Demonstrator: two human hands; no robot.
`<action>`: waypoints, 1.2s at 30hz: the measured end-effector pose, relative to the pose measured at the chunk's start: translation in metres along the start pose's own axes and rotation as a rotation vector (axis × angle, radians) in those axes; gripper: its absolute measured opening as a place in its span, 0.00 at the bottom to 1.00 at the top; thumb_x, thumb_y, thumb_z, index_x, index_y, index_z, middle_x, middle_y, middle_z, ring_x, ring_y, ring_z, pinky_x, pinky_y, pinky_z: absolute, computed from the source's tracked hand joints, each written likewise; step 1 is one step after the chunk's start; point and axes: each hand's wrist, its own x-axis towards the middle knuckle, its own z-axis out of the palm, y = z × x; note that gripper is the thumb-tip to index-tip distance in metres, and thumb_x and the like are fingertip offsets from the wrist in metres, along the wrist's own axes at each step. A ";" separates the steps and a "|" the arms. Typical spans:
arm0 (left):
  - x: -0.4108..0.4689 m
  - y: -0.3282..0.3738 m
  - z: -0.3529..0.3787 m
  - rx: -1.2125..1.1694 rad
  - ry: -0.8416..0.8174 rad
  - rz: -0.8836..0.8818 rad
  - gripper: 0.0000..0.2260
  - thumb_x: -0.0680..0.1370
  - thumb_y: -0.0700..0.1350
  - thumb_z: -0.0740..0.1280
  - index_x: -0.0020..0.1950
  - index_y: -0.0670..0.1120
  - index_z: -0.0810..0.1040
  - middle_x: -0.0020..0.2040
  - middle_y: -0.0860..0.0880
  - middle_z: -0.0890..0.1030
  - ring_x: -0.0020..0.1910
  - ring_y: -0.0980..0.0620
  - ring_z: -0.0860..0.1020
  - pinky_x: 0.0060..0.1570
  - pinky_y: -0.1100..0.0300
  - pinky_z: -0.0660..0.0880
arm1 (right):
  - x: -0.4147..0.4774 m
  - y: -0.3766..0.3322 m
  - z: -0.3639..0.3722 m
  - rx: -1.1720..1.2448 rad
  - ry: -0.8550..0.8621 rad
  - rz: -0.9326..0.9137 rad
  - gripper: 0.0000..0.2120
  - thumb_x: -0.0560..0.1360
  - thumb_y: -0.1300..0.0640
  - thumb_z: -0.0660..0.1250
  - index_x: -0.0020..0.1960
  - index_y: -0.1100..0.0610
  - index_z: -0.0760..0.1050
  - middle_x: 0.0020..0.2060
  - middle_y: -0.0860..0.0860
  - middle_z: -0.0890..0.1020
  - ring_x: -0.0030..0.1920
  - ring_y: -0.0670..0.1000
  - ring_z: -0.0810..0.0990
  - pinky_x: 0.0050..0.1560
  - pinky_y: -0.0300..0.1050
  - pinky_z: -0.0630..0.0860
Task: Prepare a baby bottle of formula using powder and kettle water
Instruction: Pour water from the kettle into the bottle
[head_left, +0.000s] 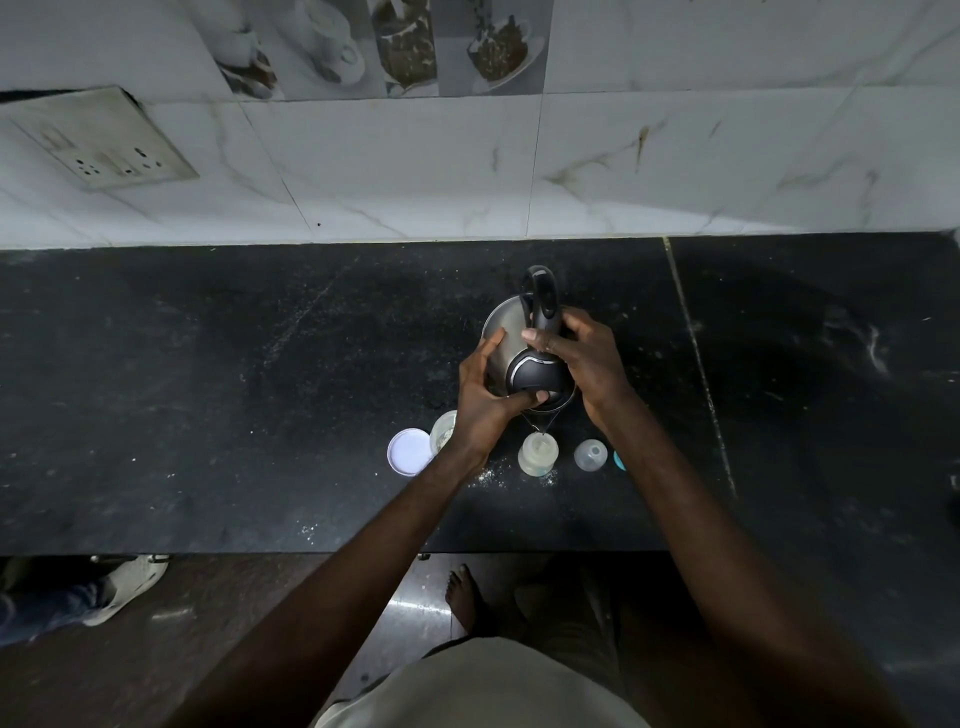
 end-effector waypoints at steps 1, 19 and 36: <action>0.000 0.000 0.000 0.001 0.000 0.001 0.48 0.58 0.46 0.85 0.76 0.60 0.71 0.78 0.46 0.65 0.76 0.45 0.71 0.69 0.36 0.75 | 0.000 0.000 0.000 0.001 -0.002 -0.001 0.22 0.66 0.49 0.84 0.57 0.52 0.86 0.53 0.45 0.87 0.53 0.48 0.88 0.48 0.39 0.83; -0.003 0.003 0.000 0.005 -0.002 0.008 0.47 0.57 0.46 0.85 0.73 0.64 0.72 0.77 0.47 0.64 0.76 0.45 0.70 0.70 0.36 0.74 | -0.002 0.002 -0.002 -0.003 -0.001 0.011 0.25 0.65 0.47 0.84 0.59 0.52 0.85 0.55 0.43 0.87 0.55 0.47 0.88 0.48 0.39 0.83; -0.001 0.004 0.000 -0.016 -0.021 -0.010 0.49 0.58 0.46 0.86 0.76 0.61 0.70 0.78 0.46 0.66 0.76 0.43 0.71 0.70 0.36 0.74 | -0.002 -0.004 0.000 -0.006 -0.010 0.009 0.18 0.67 0.52 0.83 0.56 0.49 0.86 0.54 0.46 0.87 0.53 0.48 0.88 0.47 0.38 0.83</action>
